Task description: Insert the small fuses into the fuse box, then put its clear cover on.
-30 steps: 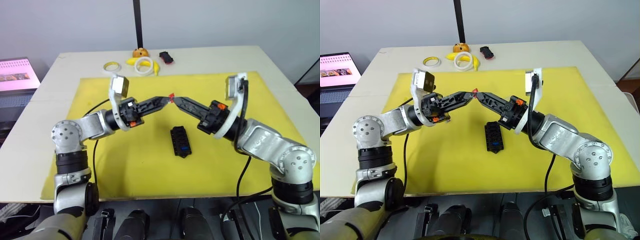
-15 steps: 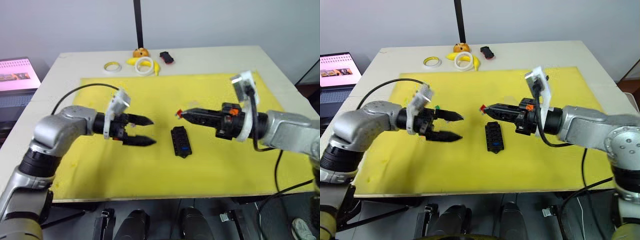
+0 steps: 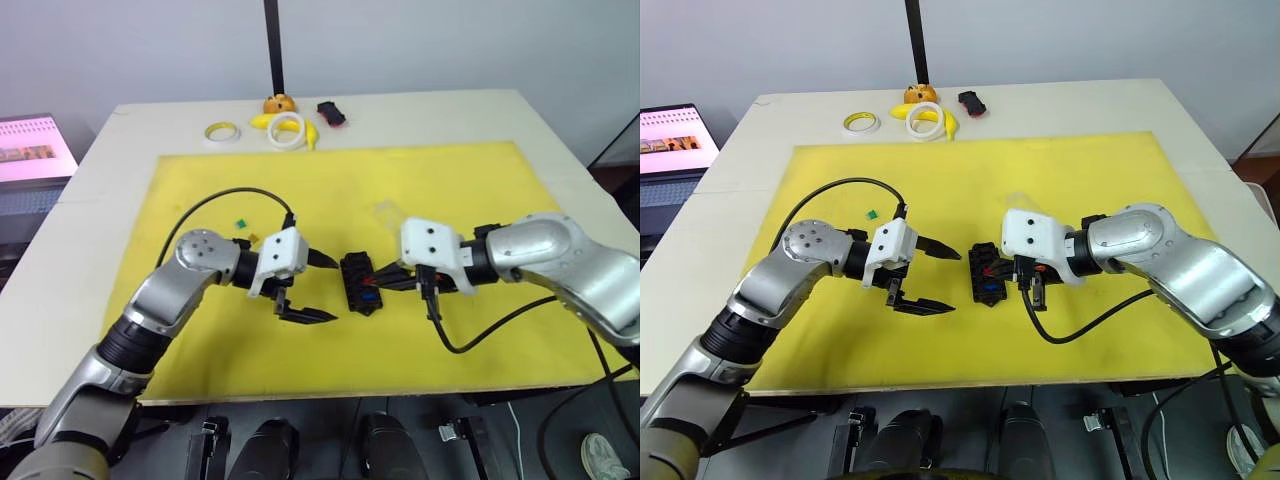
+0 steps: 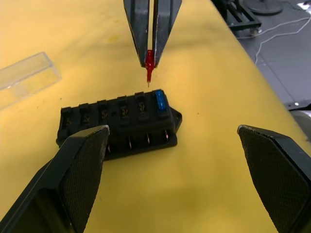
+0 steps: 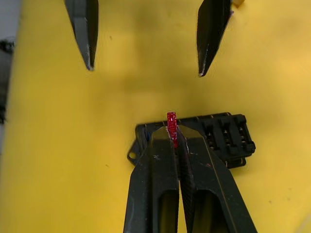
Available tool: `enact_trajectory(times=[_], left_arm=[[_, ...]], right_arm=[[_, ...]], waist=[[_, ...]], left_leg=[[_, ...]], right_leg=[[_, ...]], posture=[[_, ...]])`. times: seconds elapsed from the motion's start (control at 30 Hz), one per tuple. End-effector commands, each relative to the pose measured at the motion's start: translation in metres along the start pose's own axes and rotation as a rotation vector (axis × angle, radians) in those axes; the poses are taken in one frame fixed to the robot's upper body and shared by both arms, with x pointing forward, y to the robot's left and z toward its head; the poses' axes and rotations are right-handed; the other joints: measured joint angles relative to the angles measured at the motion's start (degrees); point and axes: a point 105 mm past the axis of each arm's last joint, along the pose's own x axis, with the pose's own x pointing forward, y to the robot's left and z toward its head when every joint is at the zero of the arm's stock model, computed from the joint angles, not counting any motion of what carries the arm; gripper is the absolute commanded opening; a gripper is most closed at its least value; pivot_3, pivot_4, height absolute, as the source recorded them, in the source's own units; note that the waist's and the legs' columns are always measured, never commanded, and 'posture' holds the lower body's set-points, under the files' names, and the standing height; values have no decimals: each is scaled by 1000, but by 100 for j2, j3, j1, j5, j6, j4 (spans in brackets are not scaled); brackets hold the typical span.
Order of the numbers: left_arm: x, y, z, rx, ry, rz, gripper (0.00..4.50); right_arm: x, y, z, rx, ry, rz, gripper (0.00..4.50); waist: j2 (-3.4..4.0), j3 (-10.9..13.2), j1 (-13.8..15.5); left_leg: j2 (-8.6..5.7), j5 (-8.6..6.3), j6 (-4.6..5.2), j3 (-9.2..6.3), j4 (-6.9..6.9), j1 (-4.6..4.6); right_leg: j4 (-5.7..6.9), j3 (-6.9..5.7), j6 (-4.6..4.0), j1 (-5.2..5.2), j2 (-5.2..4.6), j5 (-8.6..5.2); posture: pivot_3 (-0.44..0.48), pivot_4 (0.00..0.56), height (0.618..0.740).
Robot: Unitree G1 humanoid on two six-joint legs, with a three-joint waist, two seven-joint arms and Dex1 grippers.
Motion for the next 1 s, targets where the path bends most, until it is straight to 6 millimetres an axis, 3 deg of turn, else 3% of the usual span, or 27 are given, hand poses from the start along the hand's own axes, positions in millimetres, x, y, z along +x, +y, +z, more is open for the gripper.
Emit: enact_trajectory(times=[0.03, 1.0], left_arm=[[0, 5, 5, 36, -8, 30, 4450], [6, 3, 6, 38, -11, 26, 4450]], right_arm=[[-1, -6, 6, -56, -8, -14, 0], [9, -4, -17, -37, 37, -10, 0]], waist=[[0, 0, 4], [0, 0, 8]], left_leg=[[0, 0, 0, 0, 0, 0], [-2, 0, -1, -4, 3, -1]], right_leg=[[0, 0, 0, 0, -2, 0], [3, -1, 0, 1, -4, 0]], posture=[[0, 150, 740], [0, 150, 740]])
